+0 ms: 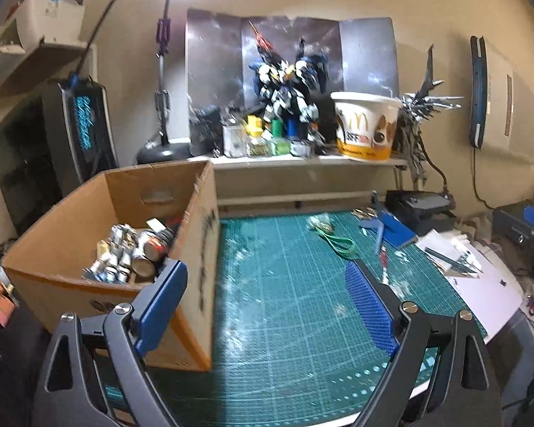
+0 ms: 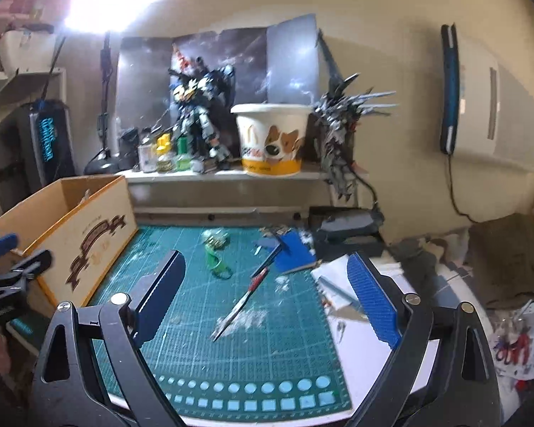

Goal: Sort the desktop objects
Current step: 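Withdraw both open grippers from the box back over the cutting mat, then reach the right gripper down and close it on the blue plastic piece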

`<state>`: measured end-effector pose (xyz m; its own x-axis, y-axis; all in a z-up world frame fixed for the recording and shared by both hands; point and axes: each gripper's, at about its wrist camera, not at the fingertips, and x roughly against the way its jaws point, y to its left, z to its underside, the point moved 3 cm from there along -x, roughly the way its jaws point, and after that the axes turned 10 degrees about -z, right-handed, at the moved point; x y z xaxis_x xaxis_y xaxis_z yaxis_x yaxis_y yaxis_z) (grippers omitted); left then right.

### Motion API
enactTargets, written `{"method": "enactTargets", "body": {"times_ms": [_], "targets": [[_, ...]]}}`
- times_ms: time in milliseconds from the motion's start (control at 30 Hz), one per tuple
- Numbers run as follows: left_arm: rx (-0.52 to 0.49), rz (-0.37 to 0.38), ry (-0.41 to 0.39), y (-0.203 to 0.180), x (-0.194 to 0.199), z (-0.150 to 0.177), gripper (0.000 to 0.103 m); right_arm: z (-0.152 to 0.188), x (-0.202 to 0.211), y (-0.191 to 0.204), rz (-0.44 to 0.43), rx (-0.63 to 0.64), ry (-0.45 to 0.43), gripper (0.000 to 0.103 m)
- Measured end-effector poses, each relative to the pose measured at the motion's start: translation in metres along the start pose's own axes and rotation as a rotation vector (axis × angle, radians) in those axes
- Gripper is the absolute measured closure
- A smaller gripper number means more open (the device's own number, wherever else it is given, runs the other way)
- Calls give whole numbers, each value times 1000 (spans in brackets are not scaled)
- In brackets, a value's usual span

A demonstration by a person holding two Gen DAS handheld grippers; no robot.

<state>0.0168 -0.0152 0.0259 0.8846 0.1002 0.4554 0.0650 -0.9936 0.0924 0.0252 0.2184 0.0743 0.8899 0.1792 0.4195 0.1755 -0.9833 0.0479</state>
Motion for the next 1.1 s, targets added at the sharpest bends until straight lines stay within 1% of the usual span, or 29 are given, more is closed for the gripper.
{"method": "enactTargets", "body": {"times_ms": [133, 400, 700, 833, 900, 933, 1000, 1067, 1100], "targets": [[-25, -18, 19, -9, -7, 5, 12, 10, -1, 1, -5, -1, 30, 11], [-47, 8, 64, -21, -17, 11, 12, 18, -1, -7, 8, -13, 51, 11], [-64, 25, 82, -31, -21, 13, 12, 22, -2, -14, 18, -16, 70, 11], [-72, 45, 93, -34, -25, 13, 12, 22, -4, -16, 9, -11, 69, 12], [-73, 70, 105, -35, -28, 13, 12, 23, -6, -17, -7, -7, 64, 18], [-73, 82, 111, -36, -30, 13, 12, 25, -9, -18, -22, -9, 61, 22], [-78, 94, 119, -38, -38, 11, 12, 27, -17, -23, -39, -13, 70, 26], [-89, 96, 117, -40, -47, 7, 12, 29, -29, -30, -43, -12, 90, 41], [-95, 98, 116, -41, -51, 5, 12, 30, -36, -34, -42, -10, 104, 43]]}}
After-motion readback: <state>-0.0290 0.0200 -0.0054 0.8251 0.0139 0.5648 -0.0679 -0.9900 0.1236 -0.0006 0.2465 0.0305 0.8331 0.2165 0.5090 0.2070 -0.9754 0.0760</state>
